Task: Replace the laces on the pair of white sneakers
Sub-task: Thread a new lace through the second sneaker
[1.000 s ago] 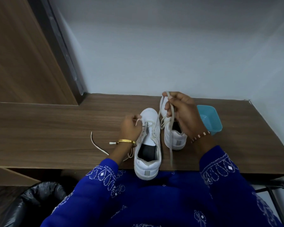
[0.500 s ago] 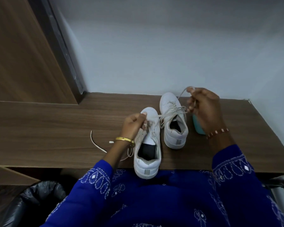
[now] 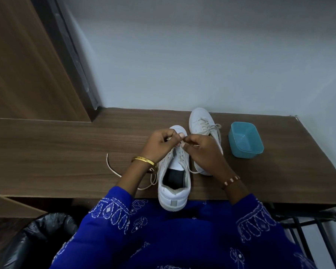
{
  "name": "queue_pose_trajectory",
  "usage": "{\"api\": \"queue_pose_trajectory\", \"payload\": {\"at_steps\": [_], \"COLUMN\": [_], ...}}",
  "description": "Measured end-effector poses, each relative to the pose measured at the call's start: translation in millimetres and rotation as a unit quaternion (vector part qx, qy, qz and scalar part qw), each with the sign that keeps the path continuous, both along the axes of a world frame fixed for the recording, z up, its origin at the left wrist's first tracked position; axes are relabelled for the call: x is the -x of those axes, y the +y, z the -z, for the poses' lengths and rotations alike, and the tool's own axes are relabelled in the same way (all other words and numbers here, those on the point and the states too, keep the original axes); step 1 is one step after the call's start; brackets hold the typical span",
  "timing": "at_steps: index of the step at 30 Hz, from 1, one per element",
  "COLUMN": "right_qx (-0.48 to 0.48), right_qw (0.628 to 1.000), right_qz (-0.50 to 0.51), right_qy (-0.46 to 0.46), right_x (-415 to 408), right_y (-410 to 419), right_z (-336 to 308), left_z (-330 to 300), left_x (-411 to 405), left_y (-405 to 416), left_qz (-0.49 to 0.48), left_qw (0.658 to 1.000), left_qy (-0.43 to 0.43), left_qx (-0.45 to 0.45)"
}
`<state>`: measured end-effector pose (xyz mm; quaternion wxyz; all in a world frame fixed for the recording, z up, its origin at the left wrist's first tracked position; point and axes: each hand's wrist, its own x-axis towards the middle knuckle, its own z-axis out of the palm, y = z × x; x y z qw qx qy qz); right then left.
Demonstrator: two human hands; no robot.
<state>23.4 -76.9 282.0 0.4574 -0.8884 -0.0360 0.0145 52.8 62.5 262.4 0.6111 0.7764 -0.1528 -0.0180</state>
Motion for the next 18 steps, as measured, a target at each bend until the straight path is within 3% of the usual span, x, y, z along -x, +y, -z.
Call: {"api": "queue_pose_trajectory", "payload": {"at_steps": [4,9,11,14,18], "right_qx": [-0.125,-0.284,-0.329,-0.348,-0.313], "right_qw": [0.991,0.940,0.918,0.907,0.924], "right_qz": [0.041,0.139,0.158,0.170,0.144], "right_qy": [0.026,0.127,0.152,0.165,0.166], "right_x": [-1,-8,-10,-10,-15], "right_y": [4,-9,-15,-16,-11], "right_z": [8,11,17,24,34], "left_z": [6,20,34,47,49], "left_x": [-2,-4,-3,4,6], "left_y": [3,6,5,0,-3], "left_qz": [-0.020,-0.116,-0.126,-0.121,-0.124], "left_qw": [0.999,0.991,0.984,0.973,0.962], "left_qy": [-0.021,0.048,0.064,0.061,0.071], "left_qx": [-0.016,-0.051,-0.111,-0.185,-0.233]}}
